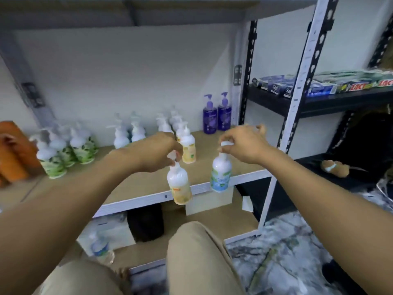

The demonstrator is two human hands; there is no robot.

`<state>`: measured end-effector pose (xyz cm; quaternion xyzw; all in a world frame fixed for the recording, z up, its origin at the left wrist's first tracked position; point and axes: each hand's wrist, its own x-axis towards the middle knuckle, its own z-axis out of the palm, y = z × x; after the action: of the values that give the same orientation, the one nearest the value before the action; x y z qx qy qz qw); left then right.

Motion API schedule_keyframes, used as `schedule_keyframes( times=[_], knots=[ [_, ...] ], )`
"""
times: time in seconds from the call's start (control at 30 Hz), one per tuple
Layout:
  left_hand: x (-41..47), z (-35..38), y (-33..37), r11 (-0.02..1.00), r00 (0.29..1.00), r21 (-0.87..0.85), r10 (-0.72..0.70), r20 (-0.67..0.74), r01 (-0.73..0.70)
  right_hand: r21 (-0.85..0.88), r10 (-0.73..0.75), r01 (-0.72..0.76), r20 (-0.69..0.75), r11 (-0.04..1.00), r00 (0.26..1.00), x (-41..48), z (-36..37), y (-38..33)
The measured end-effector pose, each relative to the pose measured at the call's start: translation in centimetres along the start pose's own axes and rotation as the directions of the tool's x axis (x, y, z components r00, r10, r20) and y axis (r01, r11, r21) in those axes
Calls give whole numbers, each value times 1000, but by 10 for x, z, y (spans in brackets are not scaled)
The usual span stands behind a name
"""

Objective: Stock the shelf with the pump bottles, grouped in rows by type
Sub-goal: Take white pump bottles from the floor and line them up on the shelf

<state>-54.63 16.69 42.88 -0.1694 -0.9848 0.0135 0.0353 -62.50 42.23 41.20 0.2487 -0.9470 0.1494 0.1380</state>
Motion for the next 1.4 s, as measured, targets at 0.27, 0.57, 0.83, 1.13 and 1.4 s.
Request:
schedule_keyframes(
  times=[0.27,0.57,0.83,1.13,1.4],
  knots=[
    [-17,-22,-84,980,977,-17,-199,-75,199,69,-102,94,124,993,987,81,26,-64],
    [-18,7,-148,933,934,-112,-351,-65,342,96,-286,272,184,957,941,124,61,-93],
    [-26,66,-158,820,784,-483,-506,-359,308,273,-273,261,5,926,962,130,99,-88],
    [-36,165,-113,324,444,-923,-872,-206,207,832,180,-90,-12,547,984,69,190,-79],
    [-26,182,-122,318,545,-873,-835,-74,369,688,-15,-208,303,696,953,67,199,-55]
  ],
)
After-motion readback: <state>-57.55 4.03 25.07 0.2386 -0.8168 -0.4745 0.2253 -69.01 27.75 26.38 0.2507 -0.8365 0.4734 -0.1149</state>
